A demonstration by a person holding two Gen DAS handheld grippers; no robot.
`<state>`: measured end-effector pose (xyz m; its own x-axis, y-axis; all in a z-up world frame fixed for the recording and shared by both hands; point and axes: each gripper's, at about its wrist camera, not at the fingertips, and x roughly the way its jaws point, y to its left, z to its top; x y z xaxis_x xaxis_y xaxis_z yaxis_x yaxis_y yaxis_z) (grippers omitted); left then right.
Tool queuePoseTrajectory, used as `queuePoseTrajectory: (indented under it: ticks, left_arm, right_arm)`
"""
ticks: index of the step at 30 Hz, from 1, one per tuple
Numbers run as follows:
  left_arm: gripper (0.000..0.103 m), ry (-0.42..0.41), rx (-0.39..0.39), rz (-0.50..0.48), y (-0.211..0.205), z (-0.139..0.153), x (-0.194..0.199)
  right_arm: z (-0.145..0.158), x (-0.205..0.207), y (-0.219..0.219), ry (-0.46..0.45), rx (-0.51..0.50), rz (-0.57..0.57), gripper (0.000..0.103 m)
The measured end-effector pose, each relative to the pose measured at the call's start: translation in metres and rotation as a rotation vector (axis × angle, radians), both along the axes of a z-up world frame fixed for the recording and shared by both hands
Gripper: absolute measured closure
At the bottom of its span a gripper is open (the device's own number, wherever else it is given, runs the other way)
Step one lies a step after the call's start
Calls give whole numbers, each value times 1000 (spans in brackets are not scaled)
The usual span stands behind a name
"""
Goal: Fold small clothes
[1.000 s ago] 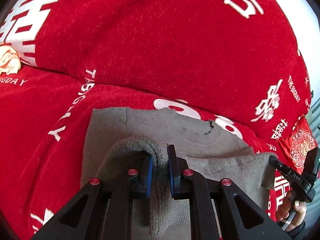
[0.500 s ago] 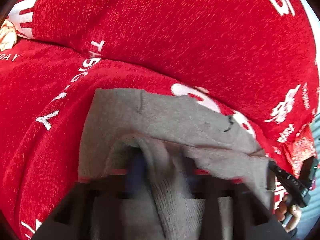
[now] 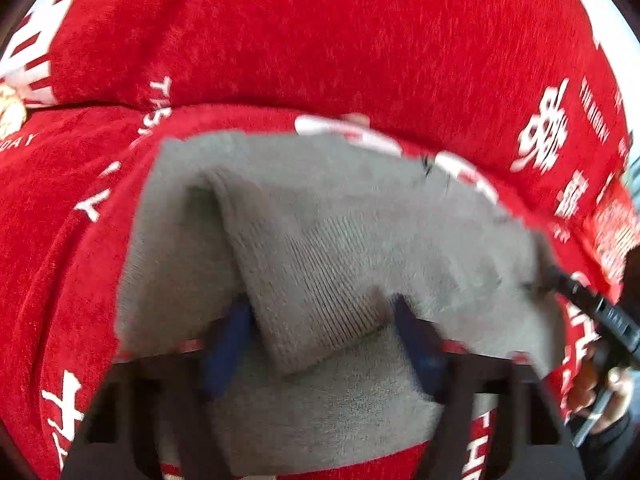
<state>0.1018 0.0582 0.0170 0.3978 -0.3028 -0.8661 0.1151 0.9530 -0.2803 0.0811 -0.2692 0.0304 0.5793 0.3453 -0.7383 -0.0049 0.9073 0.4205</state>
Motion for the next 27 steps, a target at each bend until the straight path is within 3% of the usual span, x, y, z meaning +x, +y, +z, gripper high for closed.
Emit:
queuePoseTrajectory:
  ticks: [1, 3, 8, 13, 20, 21, 23, 24, 25, 27]
  left_arm:
    - [65, -17, 28, 2, -3, 1, 1]
    - [93, 2, 2, -7, -5, 3, 6]
    - [95, -28, -100, 44, 11, 19, 21]
    - [95, -29, -165, 101, 17, 22, 55]
    - [94, 0, -126, 144, 13, 13, 101]
    - [85, 15, -119, 149, 13, 10, 107]
    - [53, 33, -124, 163, 15, 4, 116]
    - [30, 34, -130, 174, 18, 2, 119]
    - [20, 29, -125, 194, 21, 1, 121]
    - [19, 16, -104, 232, 29, 2, 123]
  right_arm:
    - [-2, 2, 2, 12, -11, 7, 82]
    - [-7, 9, 6, 45, -31, 19, 96]
    - [11, 12, 5, -30, 26, 42, 97]
    - [18, 41, -5, -42, 97, -23, 97]
    - [4, 91, -13, 0, 125, -106, 95]
    - [-1, 99, -13, 15, 130, -110, 93]
    - [-8, 109, -15, 42, 136, -121, 93]
    - [-12, 113, -16, 56, 138, -125, 89]
    - [-15, 116, -17, 67, 138, -129, 84]
    - [-20, 118, -21, 78, 125, -143, 73]
